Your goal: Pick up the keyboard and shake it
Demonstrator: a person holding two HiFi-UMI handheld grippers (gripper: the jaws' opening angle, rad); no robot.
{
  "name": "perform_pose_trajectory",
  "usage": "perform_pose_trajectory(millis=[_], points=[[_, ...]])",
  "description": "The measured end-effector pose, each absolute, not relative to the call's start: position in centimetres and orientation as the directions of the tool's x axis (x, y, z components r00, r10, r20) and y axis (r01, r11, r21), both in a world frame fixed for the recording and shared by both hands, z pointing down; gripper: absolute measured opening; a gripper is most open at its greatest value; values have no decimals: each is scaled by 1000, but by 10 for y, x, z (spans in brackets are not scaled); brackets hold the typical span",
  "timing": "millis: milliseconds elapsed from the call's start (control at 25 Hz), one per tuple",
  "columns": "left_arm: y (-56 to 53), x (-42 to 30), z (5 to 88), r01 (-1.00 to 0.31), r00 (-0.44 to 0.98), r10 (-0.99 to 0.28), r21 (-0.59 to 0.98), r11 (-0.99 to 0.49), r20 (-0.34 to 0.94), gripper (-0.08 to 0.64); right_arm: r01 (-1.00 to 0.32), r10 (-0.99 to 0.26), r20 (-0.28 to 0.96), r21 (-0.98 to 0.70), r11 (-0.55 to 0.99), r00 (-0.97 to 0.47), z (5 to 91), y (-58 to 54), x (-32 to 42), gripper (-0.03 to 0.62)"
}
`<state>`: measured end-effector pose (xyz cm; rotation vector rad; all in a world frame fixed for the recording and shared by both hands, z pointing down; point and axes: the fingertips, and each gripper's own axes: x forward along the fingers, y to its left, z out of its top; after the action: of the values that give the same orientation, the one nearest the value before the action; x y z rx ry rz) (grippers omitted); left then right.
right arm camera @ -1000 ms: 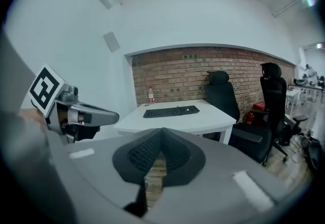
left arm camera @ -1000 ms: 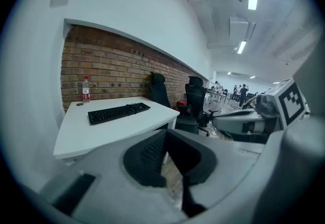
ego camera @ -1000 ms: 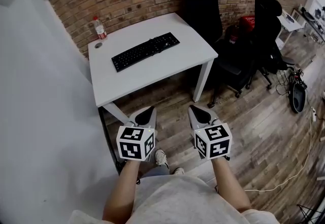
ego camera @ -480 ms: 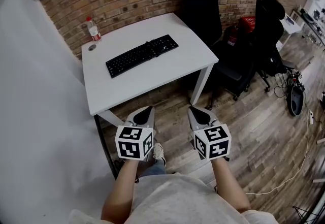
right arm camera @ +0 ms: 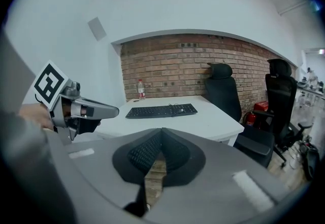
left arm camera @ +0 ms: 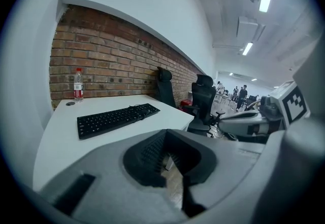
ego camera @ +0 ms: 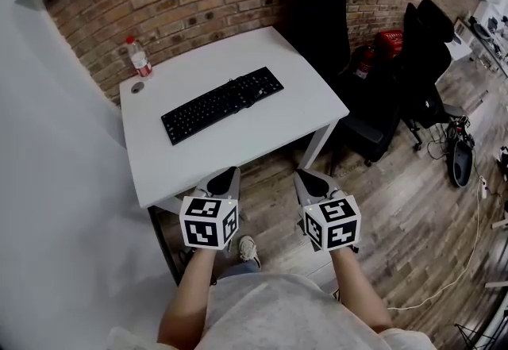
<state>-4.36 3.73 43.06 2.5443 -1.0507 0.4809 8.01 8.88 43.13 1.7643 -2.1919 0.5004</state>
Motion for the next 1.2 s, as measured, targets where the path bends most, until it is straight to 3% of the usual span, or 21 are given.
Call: perform_pose_trajectory(millis=[1200], points=[[-145,-94,455,-752,646,-620,230,-618,445,-6,-976,-855,472,-74,203,-214,444,-101,52,11]])
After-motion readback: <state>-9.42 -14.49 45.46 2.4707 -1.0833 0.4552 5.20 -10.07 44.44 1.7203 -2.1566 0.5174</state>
